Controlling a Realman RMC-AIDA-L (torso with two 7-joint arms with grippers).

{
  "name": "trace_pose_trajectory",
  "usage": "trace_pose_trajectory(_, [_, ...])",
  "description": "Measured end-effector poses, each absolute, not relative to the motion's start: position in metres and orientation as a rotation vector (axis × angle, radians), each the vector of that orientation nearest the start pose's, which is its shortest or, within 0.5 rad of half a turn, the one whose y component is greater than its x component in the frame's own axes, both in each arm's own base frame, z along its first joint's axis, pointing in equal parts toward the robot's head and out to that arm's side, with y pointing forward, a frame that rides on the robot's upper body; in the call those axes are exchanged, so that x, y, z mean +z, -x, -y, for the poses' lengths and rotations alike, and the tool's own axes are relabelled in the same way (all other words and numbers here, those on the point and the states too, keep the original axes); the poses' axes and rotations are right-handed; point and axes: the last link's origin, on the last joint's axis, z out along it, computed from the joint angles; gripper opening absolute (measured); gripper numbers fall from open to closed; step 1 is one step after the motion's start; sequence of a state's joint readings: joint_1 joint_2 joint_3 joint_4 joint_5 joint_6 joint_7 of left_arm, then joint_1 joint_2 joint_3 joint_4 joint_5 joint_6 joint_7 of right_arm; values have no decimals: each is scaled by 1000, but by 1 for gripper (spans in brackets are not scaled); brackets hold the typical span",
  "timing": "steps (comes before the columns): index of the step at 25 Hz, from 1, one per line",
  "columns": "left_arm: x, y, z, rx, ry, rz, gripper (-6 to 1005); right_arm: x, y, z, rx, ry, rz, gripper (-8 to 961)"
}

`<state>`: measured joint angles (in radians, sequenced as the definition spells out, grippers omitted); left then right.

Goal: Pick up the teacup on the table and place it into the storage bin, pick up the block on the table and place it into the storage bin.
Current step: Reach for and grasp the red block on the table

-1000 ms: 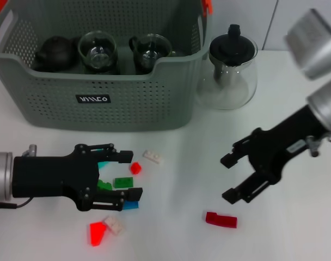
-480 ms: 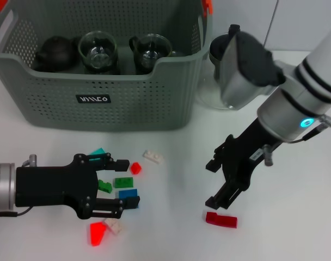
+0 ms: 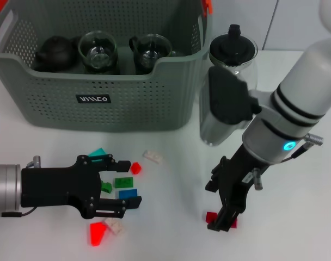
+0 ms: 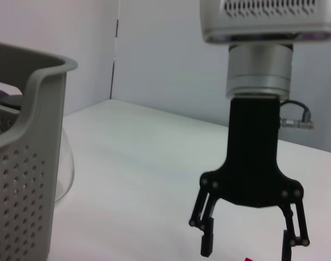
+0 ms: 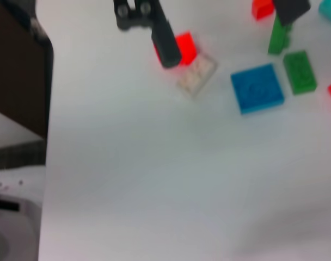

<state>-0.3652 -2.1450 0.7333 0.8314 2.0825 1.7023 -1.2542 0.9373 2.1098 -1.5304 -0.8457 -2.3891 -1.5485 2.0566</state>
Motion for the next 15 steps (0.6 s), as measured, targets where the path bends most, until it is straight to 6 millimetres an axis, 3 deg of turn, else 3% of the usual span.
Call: trace_pose_trajectory(15, [-13,286,-272,-542,2878,443,812,-102,-139,-336,-852,3140,-202,861])
